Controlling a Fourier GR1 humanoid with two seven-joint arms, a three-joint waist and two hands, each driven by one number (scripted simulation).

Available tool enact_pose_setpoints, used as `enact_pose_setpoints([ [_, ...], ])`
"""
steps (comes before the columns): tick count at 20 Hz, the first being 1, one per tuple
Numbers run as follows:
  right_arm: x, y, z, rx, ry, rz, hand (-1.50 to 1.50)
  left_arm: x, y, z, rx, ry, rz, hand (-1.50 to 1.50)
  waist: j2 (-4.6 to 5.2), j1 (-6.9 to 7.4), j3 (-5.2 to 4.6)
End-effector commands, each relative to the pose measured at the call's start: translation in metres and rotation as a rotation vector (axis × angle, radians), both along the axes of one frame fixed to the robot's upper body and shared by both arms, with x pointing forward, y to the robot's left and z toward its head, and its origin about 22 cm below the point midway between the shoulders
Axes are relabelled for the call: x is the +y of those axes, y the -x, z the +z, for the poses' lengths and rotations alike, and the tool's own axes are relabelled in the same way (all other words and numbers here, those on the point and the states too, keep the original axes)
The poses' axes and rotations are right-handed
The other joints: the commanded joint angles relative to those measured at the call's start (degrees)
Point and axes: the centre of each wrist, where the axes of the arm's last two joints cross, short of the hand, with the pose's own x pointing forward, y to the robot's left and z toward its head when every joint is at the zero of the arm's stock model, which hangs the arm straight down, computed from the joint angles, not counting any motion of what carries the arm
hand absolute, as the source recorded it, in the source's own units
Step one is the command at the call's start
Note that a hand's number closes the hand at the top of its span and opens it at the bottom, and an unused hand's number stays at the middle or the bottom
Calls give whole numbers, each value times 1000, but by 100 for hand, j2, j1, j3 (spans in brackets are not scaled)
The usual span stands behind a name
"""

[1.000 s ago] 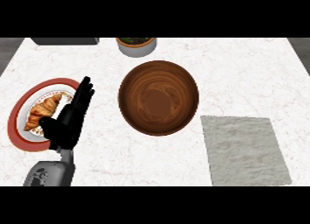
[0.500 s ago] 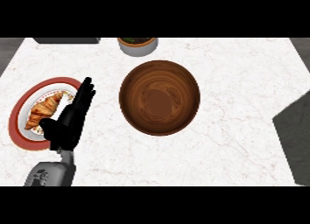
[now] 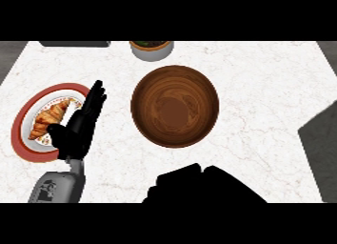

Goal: Pick the sweet potato from the placemat and place it in the bowl

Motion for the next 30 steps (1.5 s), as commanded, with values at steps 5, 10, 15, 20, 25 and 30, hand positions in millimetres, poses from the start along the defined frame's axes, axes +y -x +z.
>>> enact_pose_setpoints([
  [5,31,-69,9,-144,169,-167,150,-6,2,8,-11,-5,-9,0,12,28,7],
  [10,40,-106,-17,-226,236,-216,150,7,6,0,-22,4,0,0,18,23,7],
  [15,29,-149,-46,-189,242,-273,150,-10,8,0,-12,9,-2,0,16,6,9],
  [20,35,-180,-71,-234,276,-304,150,-4,7,16,17,2,-15,0,11,16,9],
  [25,30,-205,-124,-149,383,-270,150,-8,2,8,-5,17,-11,0,28,36,8],
  [30,30,-231,-131,61,397,-214,-150,-8,9,-4,-19,-3,-17,0,51,110,7],
])
